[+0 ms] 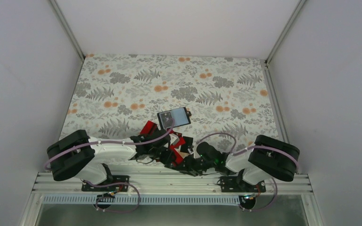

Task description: Put the credit cards into the card holder

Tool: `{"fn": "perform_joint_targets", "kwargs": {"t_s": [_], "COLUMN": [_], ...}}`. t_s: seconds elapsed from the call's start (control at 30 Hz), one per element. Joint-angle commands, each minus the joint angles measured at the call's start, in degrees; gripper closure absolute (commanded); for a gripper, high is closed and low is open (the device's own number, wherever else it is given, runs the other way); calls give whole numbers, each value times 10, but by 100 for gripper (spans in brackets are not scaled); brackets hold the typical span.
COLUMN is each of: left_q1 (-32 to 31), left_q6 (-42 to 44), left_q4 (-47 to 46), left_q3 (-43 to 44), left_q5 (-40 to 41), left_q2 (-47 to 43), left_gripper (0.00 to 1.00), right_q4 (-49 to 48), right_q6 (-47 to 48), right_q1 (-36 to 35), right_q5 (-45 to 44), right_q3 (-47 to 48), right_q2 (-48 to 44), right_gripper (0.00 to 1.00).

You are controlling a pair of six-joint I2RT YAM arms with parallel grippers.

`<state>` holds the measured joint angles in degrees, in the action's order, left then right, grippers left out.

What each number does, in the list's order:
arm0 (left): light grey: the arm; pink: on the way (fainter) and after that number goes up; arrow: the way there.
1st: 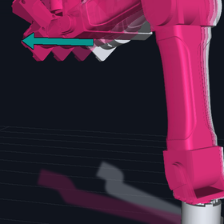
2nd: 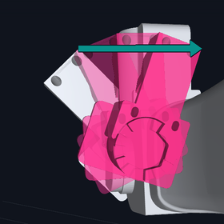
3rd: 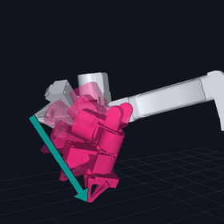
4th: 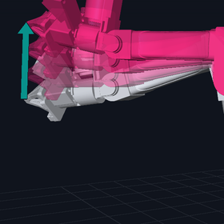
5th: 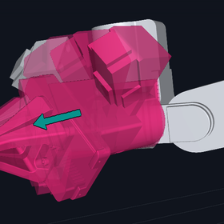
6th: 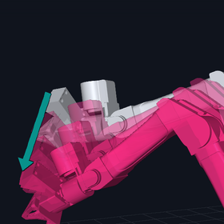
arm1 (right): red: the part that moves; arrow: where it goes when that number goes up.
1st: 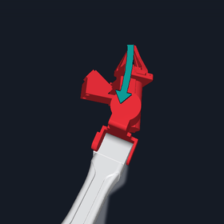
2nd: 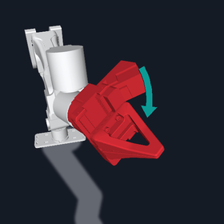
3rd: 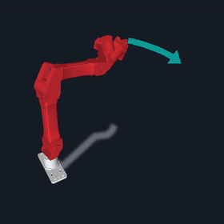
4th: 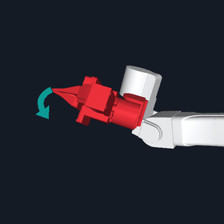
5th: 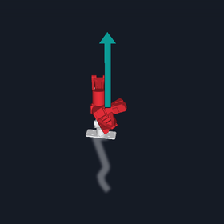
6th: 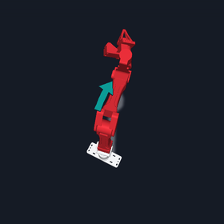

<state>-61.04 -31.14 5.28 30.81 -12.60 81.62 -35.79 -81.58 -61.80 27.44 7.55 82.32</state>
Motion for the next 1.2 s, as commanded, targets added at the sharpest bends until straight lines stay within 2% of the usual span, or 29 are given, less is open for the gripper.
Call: {"fn": "perform_joint_targets", "kwargs": {"t_s": [0.0,0.3,0.43,0.6,0.87,1.17], "left_q1": [-8,-8,-7,9,84,150], "left_q6": [-11,-17,-26,-30,-15,-23], "left_q4": [26,19,52,137,186,154], "left_q3": [-21,-22,0,62,127,169], "left_q5": [-12,-18,11,85,108,63], "left_q2": [1,-9,-34,-69,-81,-89], "left_gripper": [71,71,71,69,68,61], "right_q4": [-21,-5,53,213,405,477], "right_q6": [2,14,20,62,145,246], "right_q1": [11,18,23,46,165,268], "right_q5": [-44,-51,-53,-72,-26,40], "right_q3": [-13,-6,1,28,52,132], "right_q2": [21,6,-34,-146,-283,-283], "right_gripper": [68,95,96,96,96,96]}}
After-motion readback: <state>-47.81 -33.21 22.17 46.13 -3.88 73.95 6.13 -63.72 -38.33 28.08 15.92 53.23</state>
